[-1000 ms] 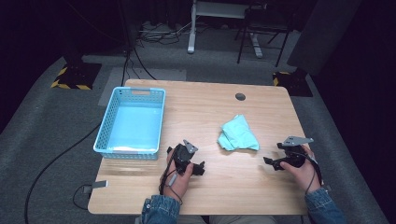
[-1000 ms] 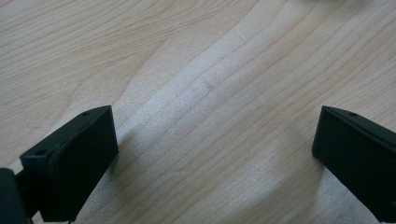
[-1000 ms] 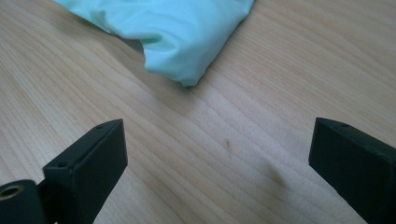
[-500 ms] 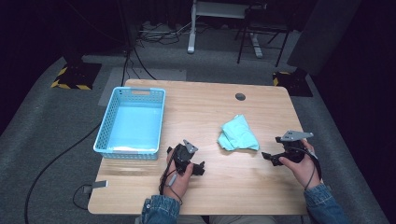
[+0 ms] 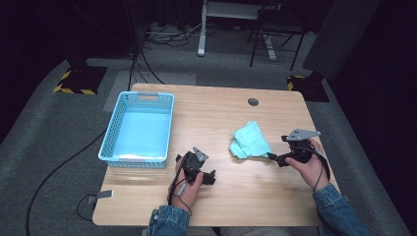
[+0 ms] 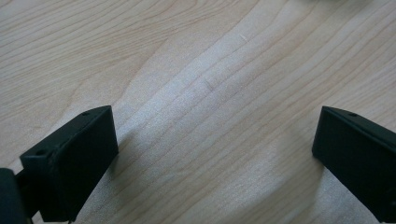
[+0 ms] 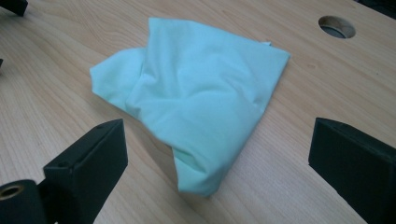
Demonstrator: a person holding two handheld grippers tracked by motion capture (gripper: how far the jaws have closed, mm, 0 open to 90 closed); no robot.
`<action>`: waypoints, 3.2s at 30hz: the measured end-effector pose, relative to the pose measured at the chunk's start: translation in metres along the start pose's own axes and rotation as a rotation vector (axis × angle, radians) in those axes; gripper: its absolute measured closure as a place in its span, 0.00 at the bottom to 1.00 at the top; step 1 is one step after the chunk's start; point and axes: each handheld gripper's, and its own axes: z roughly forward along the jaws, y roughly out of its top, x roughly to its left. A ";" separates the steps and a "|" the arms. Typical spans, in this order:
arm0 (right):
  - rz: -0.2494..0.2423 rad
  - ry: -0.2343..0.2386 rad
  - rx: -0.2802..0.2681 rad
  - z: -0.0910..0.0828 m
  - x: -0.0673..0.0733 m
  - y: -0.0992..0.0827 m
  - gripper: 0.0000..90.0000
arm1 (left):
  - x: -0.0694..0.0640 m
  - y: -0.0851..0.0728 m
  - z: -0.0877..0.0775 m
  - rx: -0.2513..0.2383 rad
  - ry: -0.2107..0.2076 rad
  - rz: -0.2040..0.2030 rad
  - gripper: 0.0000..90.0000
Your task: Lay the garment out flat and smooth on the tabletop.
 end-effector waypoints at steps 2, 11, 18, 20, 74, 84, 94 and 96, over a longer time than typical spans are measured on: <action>-0.014 -0.001 -0.004 0.005 0.001 0.005 0.08 | 0.000 0.000 0.000 -0.001 0.000 -0.002 0.00; -0.003 0.008 -0.007 0.019 0.002 0.015 0.07 | 0.000 0.000 0.000 -0.001 0.000 -0.002 0.00; -0.002 0.013 -0.008 0.032 0.001 0.024 0.07 | 0.000 0.000 0.000 -0.001 0.000 -0.002 0.00; -0.003 0.014 -0.004 0.036 0.001 0.026 0.07 | 0.000 0.000 0.000 -0.001 0.000 -0.002 0.00; -0.001 0.060 0.047 0.056 0.044 0.003 0.14 | 0.000 0.000 0.000 -0.002 0.001 -0.003 0.00; -0.054 0.074 0.033 0.063 0.056 0.023 0.18 | 0.000 0.000 0.000 -0.001 0.001 -0.001 0.00; -0.119 0.064 0.088 0.084 0.063 0.032 0.65 | 0.000 0.000 0.000 -0.001 0.001 -0.003 0.00; -0.129 0.054 0.095 0.083 0.063 0.033 0.83 | 0.000 0.000 0.000 -0.002 0.001 -0.004 0.00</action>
